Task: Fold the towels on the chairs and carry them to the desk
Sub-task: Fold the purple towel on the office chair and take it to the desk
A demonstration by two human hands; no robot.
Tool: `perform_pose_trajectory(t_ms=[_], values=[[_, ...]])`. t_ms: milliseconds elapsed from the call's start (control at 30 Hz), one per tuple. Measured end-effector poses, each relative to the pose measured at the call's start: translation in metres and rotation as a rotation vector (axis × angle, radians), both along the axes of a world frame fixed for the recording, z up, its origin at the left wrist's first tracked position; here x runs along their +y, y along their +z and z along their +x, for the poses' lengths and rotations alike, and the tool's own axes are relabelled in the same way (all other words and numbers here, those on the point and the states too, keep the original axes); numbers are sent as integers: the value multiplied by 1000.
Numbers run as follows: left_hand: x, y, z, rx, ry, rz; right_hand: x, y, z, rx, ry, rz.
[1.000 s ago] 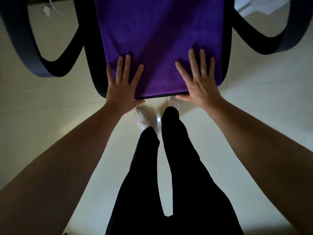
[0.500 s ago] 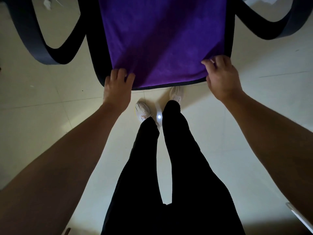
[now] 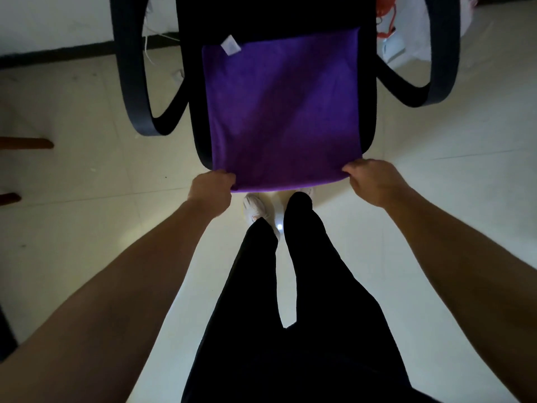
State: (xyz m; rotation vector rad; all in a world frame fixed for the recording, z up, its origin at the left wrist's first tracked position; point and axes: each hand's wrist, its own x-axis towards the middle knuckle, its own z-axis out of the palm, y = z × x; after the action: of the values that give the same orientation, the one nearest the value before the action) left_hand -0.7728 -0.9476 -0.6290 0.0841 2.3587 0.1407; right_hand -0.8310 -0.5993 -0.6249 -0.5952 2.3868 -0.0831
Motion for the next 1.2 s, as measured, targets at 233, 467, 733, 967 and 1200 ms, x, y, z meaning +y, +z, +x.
perform_pose_trajectory(t_ms=[233,467,733,967,1200], values=[[-1,31,-12,51,165,44,2,22,-7,-4,-154,-97],[-1,43,-73,241,634,134,-9,23,-72,121,-516,-225],[-9,-5,-147,436,884,150,-33,-22,-166,134,-656,-360],[-23,-44,-207,555,968,177,-46,-60,-221,255,-753,-448],[-32,-74,-220,555,963,144,-51,-102,-229,279,-770,-451]])
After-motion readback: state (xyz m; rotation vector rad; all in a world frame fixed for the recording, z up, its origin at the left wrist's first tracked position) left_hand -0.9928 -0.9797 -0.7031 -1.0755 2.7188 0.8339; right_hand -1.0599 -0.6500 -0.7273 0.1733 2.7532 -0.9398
